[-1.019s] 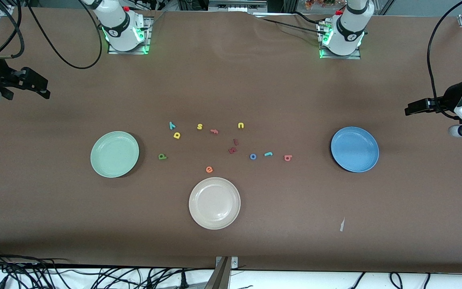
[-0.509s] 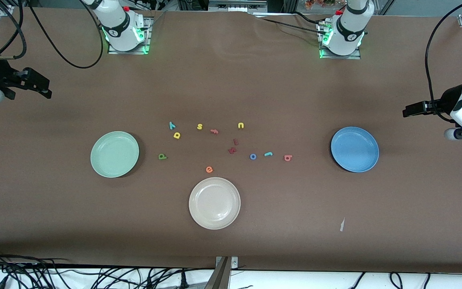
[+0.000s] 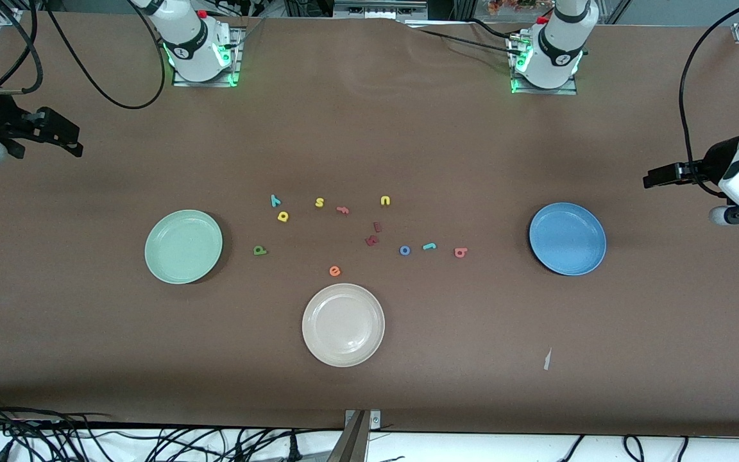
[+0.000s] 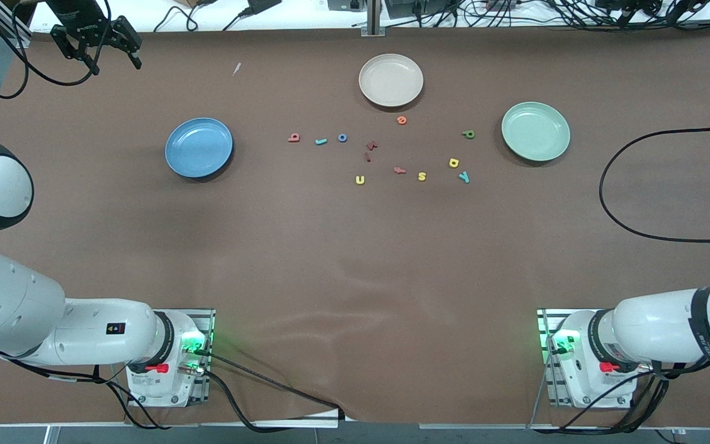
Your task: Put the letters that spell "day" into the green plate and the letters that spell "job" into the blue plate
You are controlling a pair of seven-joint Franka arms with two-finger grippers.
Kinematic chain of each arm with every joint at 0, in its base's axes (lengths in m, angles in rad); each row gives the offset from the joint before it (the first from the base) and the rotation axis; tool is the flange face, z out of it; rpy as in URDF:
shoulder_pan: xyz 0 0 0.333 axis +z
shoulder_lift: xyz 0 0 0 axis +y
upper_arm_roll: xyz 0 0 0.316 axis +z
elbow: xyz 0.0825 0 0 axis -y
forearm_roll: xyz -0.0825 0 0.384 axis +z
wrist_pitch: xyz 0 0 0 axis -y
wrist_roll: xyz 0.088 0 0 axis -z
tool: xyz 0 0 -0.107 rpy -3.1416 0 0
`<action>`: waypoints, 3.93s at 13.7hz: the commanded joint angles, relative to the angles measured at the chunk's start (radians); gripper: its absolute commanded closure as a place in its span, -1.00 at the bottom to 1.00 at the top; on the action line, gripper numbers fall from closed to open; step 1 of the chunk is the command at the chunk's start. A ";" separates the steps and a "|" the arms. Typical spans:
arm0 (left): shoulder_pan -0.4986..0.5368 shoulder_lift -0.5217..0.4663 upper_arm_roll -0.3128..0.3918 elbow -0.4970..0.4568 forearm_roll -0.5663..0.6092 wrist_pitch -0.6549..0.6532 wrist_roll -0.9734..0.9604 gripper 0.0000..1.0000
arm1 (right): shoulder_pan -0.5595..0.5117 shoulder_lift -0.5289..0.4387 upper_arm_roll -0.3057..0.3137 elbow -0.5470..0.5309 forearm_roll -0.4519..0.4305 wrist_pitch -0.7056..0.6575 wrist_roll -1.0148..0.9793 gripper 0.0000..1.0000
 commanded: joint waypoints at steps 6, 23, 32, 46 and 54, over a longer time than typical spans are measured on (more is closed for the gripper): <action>0.014 0.008 -0.003 0.023 0.022 -0.012 0.008 -1.00 | -0.005 -0.029 0.006 -0.035 0.044 0.020 -0.015 -1.00; 0.012 0.016 -0.003 0.021 0.022 -0.012 0.006 -1.00 | -0.005 -0.029 0.006 -0.047 0.044 0.025 -0.015 -1.00; -0.115 0.184 -0.023 0.014 -0.123 0.097 -0.210 -1.00 | -0.003 -0.023 0.014 -0.088 0.046 0.091 -0.011 -1.00; -0.402 0.387 -0.043 -0.112 -0.122 0.617 -0.827 -1.00 | 0.176 0.375 0.049 0.037 0.079 0.359 0.296 -1.00; -0.466 0.500 -0.040 -0.112 -0.103 0.854 -1.121 -1.00 | 0.235 0.573 0.047 0.039 0.070 0.589 0.453 -1.00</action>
